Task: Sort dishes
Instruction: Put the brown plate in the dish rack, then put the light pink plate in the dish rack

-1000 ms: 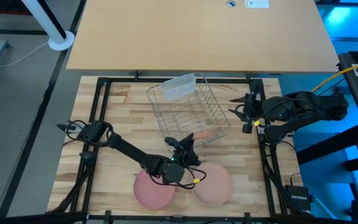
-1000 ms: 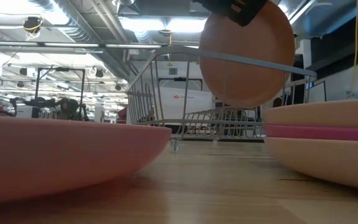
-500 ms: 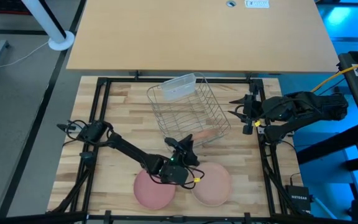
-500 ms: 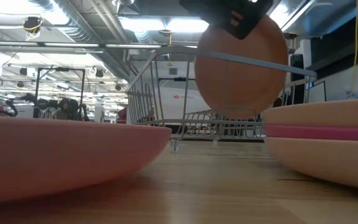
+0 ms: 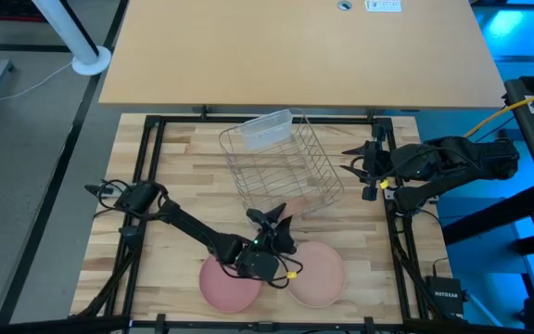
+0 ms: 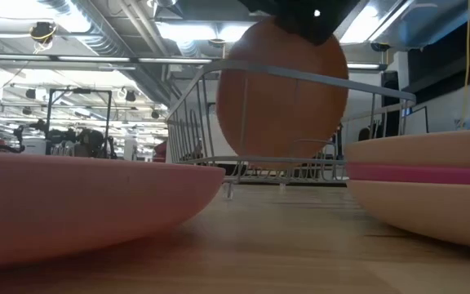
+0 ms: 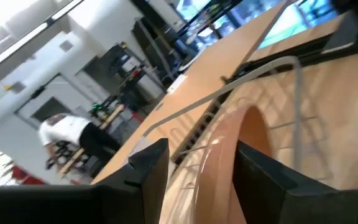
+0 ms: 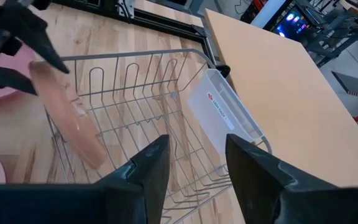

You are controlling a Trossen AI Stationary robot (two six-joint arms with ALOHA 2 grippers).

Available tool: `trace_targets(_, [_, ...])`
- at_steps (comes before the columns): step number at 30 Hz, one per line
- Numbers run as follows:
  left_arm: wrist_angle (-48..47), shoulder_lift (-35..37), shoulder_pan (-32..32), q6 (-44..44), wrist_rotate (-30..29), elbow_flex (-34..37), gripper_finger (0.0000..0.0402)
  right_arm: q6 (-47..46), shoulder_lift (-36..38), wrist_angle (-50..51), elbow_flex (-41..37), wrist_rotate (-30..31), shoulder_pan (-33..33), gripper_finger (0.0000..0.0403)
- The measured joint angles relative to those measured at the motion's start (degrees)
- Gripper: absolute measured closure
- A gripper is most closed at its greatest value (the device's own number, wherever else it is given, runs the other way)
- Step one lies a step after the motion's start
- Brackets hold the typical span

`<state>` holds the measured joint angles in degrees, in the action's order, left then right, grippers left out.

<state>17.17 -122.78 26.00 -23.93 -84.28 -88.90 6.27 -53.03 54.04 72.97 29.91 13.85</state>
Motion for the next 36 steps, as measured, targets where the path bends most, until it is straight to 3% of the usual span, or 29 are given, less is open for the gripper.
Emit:
trace_targets(7, [0.0, 0.0, -3.7, 6.3, 12.4, 0.0, 0.0243, 0.0, 0.0, -0.2, 0.0, 0.0, 0.0, 0.0242])
trace_targets(11, [0.0, 0.0, -6.4, 8.5, 16.2, 0.0, 0.0243, 0.0, 0.0, -0.2, 0.0, 0.0, 0.0, 0.0242])
trace_targets(18, [0.0, 0.0, -7.8, 10.4, 17.8, 0.0, 0.0243, 0.0, 0.0, -0.2, 0.0, 0.0, 0.0, 0.0242])
trace_targets(36, [2.7, 1.0, 0.2, 3.9, 16.2, -0.9, 0.0243, 0.0, 0.0, 0.0, 0.0, 0.0, 0.0, 0.0242])
